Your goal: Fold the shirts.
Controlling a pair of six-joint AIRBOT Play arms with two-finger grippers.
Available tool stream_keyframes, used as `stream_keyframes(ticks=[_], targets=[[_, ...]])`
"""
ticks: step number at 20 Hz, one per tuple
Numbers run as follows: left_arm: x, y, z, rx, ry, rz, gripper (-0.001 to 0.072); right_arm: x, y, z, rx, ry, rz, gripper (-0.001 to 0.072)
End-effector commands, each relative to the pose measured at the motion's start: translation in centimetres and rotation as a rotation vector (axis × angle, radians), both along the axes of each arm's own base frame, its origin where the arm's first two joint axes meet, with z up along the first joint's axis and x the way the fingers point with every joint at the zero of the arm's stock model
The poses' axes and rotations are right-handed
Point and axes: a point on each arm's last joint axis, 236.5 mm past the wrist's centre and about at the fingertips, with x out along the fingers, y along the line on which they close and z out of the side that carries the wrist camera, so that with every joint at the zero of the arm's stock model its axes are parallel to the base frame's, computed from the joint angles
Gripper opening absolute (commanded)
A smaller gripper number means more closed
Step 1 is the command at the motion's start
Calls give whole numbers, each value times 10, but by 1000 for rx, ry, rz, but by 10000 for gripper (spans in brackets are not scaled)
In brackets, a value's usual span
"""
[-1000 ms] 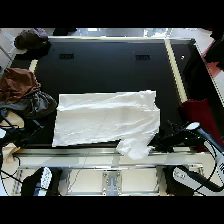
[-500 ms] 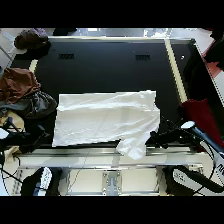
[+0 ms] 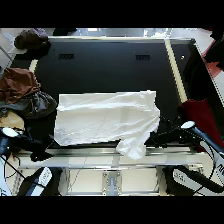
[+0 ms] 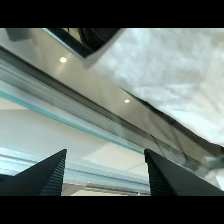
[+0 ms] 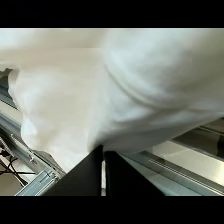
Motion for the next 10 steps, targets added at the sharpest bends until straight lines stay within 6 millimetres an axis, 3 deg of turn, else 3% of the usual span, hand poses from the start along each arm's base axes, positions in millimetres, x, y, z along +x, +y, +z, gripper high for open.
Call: stream_keyframes(ticks=[1,4,10], targets=[[31,-26,10,-172,-119,36,512,0,1,1,5,-4,5,16],[42,-14,10,-181,-140,143,345,-1,1,1,7,-1,6,16],[46,2,-2,-94,-141,170,368,1,1,1,4,-9,6,16]])
